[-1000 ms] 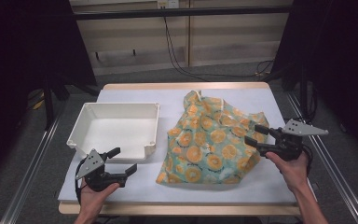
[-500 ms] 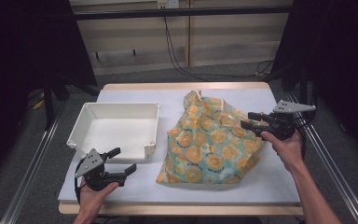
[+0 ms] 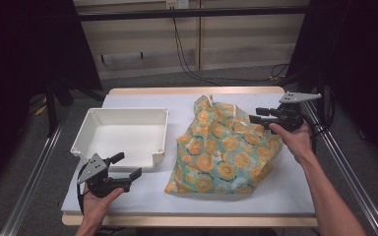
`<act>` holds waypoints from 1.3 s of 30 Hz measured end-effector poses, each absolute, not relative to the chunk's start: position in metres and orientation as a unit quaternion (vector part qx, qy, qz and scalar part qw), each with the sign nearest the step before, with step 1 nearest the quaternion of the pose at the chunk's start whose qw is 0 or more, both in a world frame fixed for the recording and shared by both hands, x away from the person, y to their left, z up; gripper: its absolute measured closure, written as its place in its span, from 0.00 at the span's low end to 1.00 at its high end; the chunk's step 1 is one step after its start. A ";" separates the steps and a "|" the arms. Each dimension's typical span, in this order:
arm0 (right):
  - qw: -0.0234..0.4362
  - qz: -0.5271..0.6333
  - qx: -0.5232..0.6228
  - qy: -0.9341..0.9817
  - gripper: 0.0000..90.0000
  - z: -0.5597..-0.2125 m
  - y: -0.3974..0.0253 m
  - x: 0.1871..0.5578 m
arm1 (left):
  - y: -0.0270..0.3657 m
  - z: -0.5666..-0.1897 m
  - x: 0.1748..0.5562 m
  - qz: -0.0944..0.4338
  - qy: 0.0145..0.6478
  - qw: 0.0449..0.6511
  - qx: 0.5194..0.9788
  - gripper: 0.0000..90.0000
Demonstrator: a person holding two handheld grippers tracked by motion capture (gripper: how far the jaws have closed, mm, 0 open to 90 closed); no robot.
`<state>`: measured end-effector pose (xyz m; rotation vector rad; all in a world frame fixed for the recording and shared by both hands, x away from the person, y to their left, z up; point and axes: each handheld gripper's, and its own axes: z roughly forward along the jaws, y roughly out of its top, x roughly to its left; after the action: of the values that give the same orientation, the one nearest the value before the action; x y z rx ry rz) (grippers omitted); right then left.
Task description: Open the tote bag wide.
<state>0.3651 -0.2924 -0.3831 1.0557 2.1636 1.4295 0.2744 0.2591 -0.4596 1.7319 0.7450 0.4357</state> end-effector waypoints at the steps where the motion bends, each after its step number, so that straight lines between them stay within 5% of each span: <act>1: 0.169 0.500 0.370 0.765 0.56 -0.383 -0.292 0.367 | 0.259 -0.460 0.274 0.183 0.320 0.572 0.733 0.12; 30: 0.105 0.408 0.406 0.811 0.45 -0.417 -0.262 0.448 | 0.268 -0.460 0.269 0.181 0.315 0.571 0.736 0.12; 34: 0.081 0.403 0.405 0.817 0.60 -0.423 -0.260 0.447 | 0.268 -0.460 0.269 0.181 0.316 0.572 0.735 0.12; 39: 0.071 0.427 0.403 0.806 0.98 -0.422 -0.258 0.441 | 0.265 -0.459 0.268 0.183 0.319 0.571 0.734 0.12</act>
<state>0.4413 -0.2583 -0.4220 1.2126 2.4251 1.2827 0.2679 0.2653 -0.4595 1.7223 0.7478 0.4303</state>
